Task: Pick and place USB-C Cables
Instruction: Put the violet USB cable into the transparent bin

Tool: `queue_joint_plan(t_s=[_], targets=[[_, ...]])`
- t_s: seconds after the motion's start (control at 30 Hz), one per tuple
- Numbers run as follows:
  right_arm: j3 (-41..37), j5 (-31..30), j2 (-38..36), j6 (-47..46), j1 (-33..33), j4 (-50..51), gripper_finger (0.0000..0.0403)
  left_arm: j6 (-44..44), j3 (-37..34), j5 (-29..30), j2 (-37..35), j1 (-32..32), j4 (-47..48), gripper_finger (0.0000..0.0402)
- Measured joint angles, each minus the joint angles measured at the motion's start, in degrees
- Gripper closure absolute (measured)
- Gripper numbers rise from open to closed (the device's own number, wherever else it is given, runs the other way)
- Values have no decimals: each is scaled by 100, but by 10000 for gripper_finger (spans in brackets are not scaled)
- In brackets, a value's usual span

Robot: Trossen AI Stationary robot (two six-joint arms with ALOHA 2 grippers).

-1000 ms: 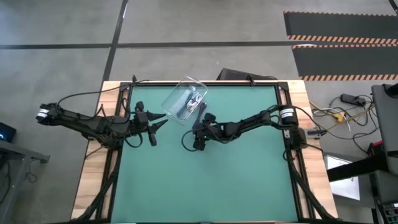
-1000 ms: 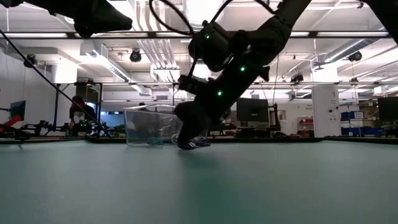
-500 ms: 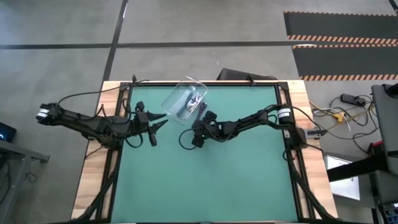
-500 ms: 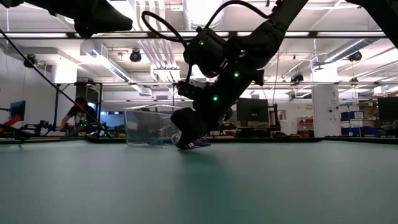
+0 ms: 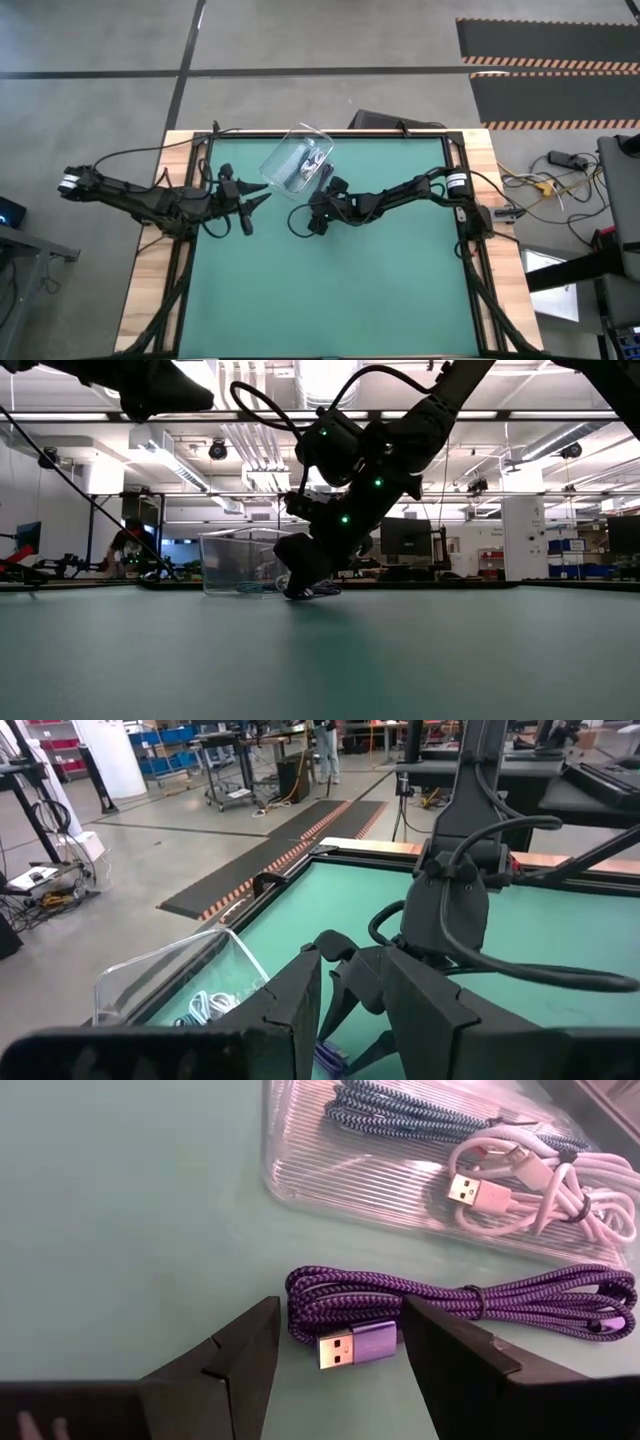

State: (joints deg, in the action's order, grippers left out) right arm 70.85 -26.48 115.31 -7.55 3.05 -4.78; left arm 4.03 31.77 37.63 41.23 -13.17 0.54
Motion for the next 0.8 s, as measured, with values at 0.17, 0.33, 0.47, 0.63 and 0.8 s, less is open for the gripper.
queue_joint_plan(t_s=[0.17,0.33,0.47,0.63,0.8], targets=[[0,7,0,0,0,-8,202,1,0,0,0,0,0,309],[0,9,0,-29,1,-17,203,2,2,2,0,0,0,309],[-28,102,0,-146,26,-21,220,2,2,2,0,1,-2,309],[-59,142,0,-217,37,-20,266,2,4,4,0,2,0,309],[-61,155,0,-251,37,-6,318,2,7,7,0,2,-2,309]])
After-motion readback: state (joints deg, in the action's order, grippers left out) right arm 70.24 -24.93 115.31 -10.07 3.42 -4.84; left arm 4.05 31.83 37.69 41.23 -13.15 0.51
